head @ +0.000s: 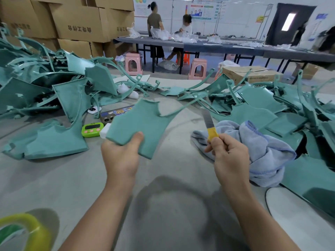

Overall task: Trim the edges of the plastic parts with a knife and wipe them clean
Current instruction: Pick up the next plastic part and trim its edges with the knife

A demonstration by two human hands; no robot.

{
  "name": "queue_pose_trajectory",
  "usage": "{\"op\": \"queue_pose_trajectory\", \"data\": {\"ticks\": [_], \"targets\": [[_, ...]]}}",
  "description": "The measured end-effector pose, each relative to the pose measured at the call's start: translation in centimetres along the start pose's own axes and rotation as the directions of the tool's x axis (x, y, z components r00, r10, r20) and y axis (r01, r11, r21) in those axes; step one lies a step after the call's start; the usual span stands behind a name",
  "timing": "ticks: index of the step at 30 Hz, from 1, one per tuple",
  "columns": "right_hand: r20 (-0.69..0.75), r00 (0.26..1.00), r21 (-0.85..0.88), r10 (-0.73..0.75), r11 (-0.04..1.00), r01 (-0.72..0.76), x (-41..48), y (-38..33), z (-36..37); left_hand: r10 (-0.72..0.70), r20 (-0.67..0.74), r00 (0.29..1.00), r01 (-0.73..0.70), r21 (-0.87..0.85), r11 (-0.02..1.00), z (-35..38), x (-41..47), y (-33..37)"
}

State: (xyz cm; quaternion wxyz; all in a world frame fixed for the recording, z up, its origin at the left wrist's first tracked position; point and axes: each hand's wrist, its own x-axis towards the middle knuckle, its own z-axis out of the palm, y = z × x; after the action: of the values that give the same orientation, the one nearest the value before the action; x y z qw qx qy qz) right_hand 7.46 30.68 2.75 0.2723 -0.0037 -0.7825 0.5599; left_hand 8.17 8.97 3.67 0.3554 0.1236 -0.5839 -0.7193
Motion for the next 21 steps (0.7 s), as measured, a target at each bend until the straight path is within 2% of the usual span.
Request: {"op": "queue_pose_trajectory", "data": {"ticks": [2,4,5,7,9,11,12,15,18,21], "targets": [[0.019,1.0,0.033,0.025,0.999,-0.026,0.0,0.4,0.2,-0.047,-0.142,0.989,0.048,0.001,0.999,-0.6,0.9,-0.2],[0.06,0.997,0.089,0.048,0.995,-0.054,-0.2,0.4,0.5,0.024,-0.198,0.98,0.006,0.146,0.989,-1.5,1.5,-0.3],[0.081,0.996,0.111,0.048,0.992,-0.057,-0.4,0.2,0.6,0.139,-0.146,0.98,-0.096,0.268,0.959,-1.9,1.5,-0.3],[0.127,0.992,0.123,-0.006,0.992,-0.01,-0.9,-0.3,0.8,0.331,0.069,0.941,-0.327,0.437,0.838,-2.2,0.8,-0.6],[0.206,0.975,0.138,-0.089,0.989,0.061,-1.6,-1.2,0.9,0.364,0.313,0.877,-0.476,0.462,0.749,-1.7,-0.1,-1.2],[0.308,0.942,0.127,-0.136,0.987,0.101,-2.2,-2.1,0.8,0.36,0.469,0.807,-0.582,0.527,0.619,-1.1,-0.6,-2.3],[0.352,0.924,0.105,-0.151,0.987,0.121,-2.5,-2.4,0.7,0.329,0.496,0.803,-0.587,0.565,0.58,-0.8,-0.6,-2.7],[0.442,0.883,0.029,-0.158,0.986,0.162,-2.9,-2.8,0.6,0.196,0.49,0.849,-0.511,0.671,0.537,-0.7,-0.5,-3.1],[0.455,0.882,-0.038,-0.123,0.987,0.157,-3.0,-2.4,0.9,0.102,0.512,0.853,-0.487,0.709,0.511,-0.9,-0.6,-3.5],[0.456,0.887,-0.083,-0.069,0.989,0.12,-2.7,-2.0,1.2,0.073,0.488,0.87,-0.449,0.721,0.527,-0.9,-0.4,-3.5]]}}
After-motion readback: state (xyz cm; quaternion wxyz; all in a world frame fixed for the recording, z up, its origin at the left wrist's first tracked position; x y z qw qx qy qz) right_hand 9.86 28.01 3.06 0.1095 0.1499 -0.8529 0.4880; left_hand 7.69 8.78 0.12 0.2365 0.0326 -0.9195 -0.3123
